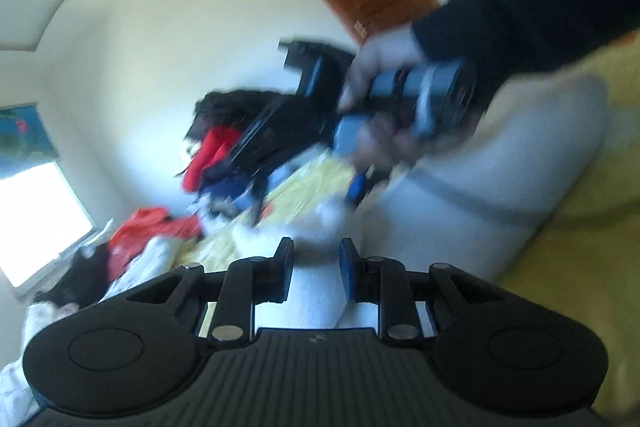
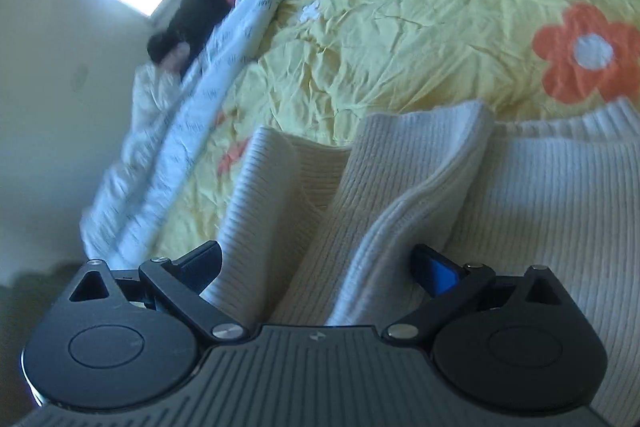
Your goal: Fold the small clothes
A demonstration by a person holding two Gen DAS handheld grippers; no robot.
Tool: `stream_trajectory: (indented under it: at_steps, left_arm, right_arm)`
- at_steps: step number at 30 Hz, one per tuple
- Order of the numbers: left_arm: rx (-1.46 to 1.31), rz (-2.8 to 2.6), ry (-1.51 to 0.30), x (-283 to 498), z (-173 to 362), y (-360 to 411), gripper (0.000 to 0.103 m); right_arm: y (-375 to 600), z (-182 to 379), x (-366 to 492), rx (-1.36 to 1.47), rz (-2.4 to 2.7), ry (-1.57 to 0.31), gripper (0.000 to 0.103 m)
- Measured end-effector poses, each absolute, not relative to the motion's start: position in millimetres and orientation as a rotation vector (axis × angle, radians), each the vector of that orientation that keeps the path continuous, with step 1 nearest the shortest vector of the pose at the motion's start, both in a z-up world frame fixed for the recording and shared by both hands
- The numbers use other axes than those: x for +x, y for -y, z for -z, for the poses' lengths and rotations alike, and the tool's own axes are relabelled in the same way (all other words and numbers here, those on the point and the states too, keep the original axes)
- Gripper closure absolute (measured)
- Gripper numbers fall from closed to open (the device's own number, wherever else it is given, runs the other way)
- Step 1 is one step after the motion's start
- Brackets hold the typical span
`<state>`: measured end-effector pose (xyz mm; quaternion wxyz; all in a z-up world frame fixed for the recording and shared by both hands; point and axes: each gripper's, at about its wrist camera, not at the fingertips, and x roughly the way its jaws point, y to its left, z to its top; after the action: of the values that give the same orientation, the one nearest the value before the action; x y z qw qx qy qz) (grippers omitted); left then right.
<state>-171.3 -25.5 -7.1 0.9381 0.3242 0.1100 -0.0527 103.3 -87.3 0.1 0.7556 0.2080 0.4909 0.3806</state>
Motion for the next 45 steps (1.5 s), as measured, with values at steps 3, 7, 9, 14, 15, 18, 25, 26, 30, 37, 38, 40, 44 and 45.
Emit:
stream_trajectory:
  at_steps: [3,7,9,14,15,18,25,26,30,37,38,40,44,45]
  left_arm:
    - [0.562,0.101,-0.367,-164,13,6,0.079]
    - [0.372,0.043,-0.481,-146,10,-14,0.077]
    - [0.285,0.053,-0.506,-138,5,-21,0.076]
    - [0.170,-0.002,-0.541,-135,-7,-31,0.044]
    - [0.129,-0.003,-0.547,-137,-9,-38,0.036]
    - [-0.045,0.011,-0.597,-128,-7,-56,0.019]
    - [-0.395,0.028,-0.660,-77,1,-93,0.033]
    - [-0.402,0.017,-0.661,-74,2,-96,0.047]
    - [-0.441,-0.023,-0.631,-69,-1,-106,0.059]
    - [-0.260,-0.049,-0.550,-65,-22,-83,0.072]
    - [-0.160,-0.048,-0.523,-64,-27,-69,0.073]
    - [0.024,-0.018,-0.441,-70,-34,-40,0.073]
    - [0.399,0.064,-0.337,-78,-26,21,0.075]
    - [0.450,0.079,-0.332,-80,-23,30,0.076]
  right_arm:
    - [78,-4,97,0.366,-0.834,-1.061,0.001]
    - [78,-6,93,0.337,-0.820,-1.052,0.002]
    - [83,-10,91,0.393,-0.816,-1.046,0.001]
    - [77,-25,88,0.507,-0.907,-1.026,0.002]
    - [76,-28,87,0.544,-0.945,-1.010,0.002]
    - [74,-36,83,0.624,-1.038,-0.975,0.003]
    - [86,-48,82,0.560,-0.958,-0.954,0.002]
    - [90,-48,82,0.551,-0.944,-0.948,0.002]
    - [106,-41,87,0.518,-0.864,-0.950,0.002]
    - [104,-19,105,0.533,-0.832,-1.060,0.002]
    - [101,-18,108,0.533,-0.843,-1.078,0.002]
    - [93,-12,117,0.557,-0.870,-1.132,0.002]
    - [73,-15,132,0.521,-0.912,-1.220,0.002]
    - [66,-20,133,0.468,-0.909,-1.228,0.002]
